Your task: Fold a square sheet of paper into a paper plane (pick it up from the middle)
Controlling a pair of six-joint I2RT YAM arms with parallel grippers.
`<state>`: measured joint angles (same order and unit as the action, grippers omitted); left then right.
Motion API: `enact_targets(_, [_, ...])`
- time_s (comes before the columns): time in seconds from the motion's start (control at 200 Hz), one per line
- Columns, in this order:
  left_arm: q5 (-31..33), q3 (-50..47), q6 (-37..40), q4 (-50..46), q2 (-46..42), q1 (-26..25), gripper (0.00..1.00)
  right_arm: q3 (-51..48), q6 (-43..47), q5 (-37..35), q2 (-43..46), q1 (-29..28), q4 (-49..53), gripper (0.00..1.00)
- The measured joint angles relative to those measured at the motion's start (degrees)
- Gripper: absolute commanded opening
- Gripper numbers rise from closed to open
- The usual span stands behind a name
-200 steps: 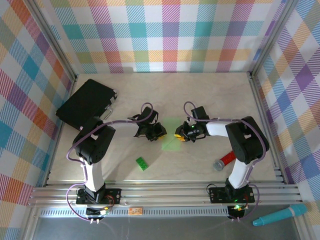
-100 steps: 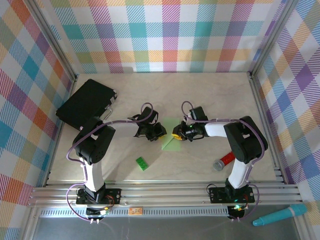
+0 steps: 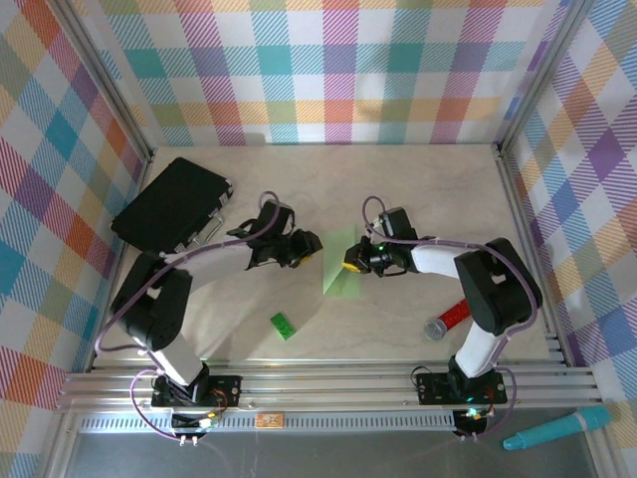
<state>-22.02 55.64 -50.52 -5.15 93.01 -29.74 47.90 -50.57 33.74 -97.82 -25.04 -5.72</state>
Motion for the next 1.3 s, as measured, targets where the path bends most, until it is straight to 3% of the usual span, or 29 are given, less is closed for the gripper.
enact_targets(0.09, [-1.2, -2.4, -1.4, 1.5, -4.9, 1.7, 0.72, 0.1, -0.2, 1.8, 3.3, 0.9, -2.4, 0.08])
enact_targets(0.225, [-5.1, -6.8, -5.6, 7.4, -9.1, 2.8, 0.89, 0.6, -1.7, 4.8, 7.0, 2.2, -5.6, 0.09])
enact_targets(0.58, [-14.4, -13.1, -17.2, 27.3, -7.9, 0.6, 0.95, 0.9, -7.0, 10.5, 9.3, 2.6, -11.1, 0.10])
enact_targets(0.8, [-16.5, -13.0, -17.5, 31.2, -7.8, 0.5, 0.78, 0.9, -8.6, 12.1, 9.3, 2.6, -12.4, 0.11])
enact_targets(1.03, [-17.2, -11.9, -14.4, 28.7, -7.8, 0.6, 0.61, -0.2, -9.0, 12.5, 9.4, 2.6, -12.7, 0.11])
enact_targets(1.3, [-17.2, -11.5, -12.0, 26.0, -7.8, 1.0, 0.32, -1.4, -9.0, 12.9, 10.0, 3.0, -12.8, 0.13])
